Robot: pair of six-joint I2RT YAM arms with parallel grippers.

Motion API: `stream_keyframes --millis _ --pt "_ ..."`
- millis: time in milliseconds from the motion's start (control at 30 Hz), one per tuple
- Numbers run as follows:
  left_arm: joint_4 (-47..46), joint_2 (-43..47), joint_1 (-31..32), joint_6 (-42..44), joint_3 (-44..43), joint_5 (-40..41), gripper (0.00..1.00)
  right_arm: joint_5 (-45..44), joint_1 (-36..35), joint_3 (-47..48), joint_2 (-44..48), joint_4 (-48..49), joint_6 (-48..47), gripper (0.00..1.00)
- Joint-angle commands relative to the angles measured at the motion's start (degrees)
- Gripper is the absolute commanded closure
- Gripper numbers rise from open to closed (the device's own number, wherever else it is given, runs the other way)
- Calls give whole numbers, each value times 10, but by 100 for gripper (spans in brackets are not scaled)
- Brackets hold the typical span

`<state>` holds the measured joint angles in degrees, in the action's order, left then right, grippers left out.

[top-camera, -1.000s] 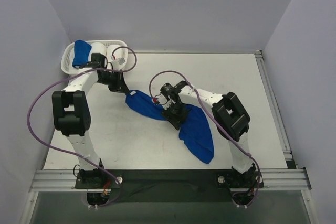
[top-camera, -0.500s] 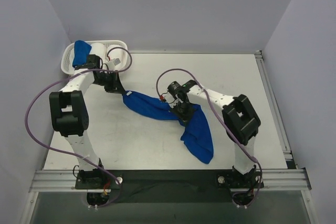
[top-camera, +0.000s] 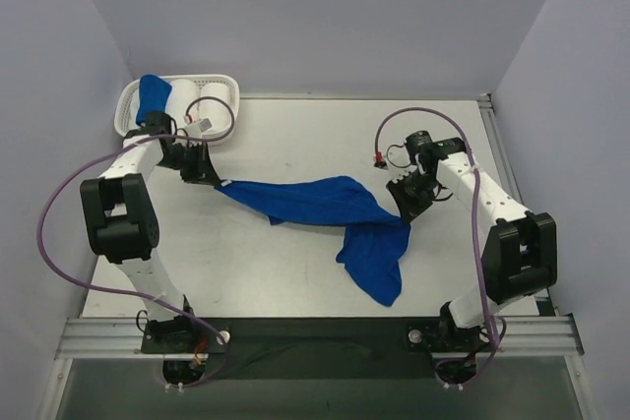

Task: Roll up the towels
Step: Flatten the towel

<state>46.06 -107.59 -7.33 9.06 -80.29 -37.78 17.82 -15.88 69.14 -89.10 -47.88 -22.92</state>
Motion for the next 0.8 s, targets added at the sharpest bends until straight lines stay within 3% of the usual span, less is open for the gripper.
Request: stream_keyframes --millis 0,467,567,667,767 --pt "12 33 -20 30 8 13 100 28 38 -3 -13 -42 -45 100" --pt "13 77 -52 -2 -22 -18 100 58 13 189 -55 -76 -30 100" --pt "20 84 -52 23 -24 -17 100 84 -13 147 -42 -100 -55 100" --pt "22 87 -52 36 -33 -19 100 118 -95 45 6 -103 -65 100" --pt "27 76 -52 36 -53 -24 100 151 -243 -43 43 -79 -49 100"
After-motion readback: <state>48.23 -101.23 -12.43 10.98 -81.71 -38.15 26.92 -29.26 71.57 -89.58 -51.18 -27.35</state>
